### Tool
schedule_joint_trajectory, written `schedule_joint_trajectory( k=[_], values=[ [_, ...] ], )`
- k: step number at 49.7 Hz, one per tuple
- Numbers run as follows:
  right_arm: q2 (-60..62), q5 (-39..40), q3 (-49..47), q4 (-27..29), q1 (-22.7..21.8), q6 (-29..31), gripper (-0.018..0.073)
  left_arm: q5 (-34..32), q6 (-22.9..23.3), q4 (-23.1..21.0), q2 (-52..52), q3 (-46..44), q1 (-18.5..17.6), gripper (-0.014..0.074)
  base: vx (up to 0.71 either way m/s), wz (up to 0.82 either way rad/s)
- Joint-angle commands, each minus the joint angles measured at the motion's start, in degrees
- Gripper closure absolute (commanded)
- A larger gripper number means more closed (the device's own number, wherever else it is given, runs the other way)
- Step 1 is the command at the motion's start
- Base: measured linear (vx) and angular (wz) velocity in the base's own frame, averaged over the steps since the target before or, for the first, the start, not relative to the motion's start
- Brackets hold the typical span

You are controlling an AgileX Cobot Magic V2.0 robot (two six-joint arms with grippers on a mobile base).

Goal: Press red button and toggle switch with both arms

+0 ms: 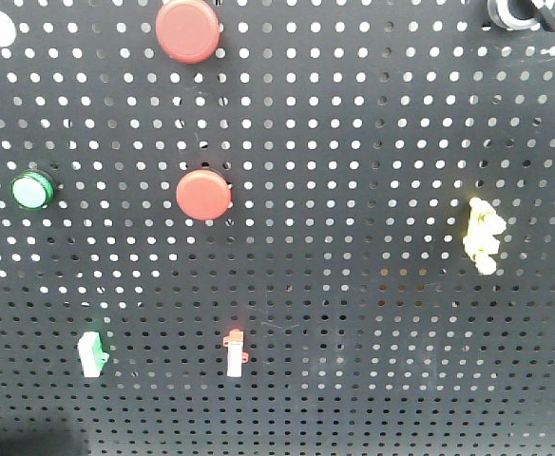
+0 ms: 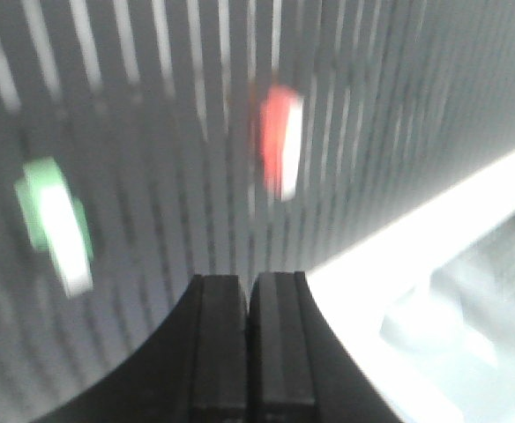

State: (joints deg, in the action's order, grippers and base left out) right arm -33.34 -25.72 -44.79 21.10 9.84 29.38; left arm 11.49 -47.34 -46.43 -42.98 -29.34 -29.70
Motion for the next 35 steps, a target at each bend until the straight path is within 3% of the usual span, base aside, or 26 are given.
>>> schedule_joint_trajectory(
  k=[1,14,35],
  values=[
    [7.01,4.24,4.34,-0.38,-0.32,-0.28,0.0562,-4.24,0.12,-0.8,2.08,1.18,-0.12,0.0595,0.0,0.0],
    [23.97,4.42,15.51,-0.76,-0.32,-1.05,0.0562,-6.54,-0.17,-0.8,8.16,5.01,-0.12,0.0595,0.0,0.0],
    [26.84,1.67,18.76,-0.48,-0.32,-1.14,0.0562,-3.55,-0.12,-0.86,8.01,5.01,-0.12,0.0595,0.0,0.0]
  ],
)
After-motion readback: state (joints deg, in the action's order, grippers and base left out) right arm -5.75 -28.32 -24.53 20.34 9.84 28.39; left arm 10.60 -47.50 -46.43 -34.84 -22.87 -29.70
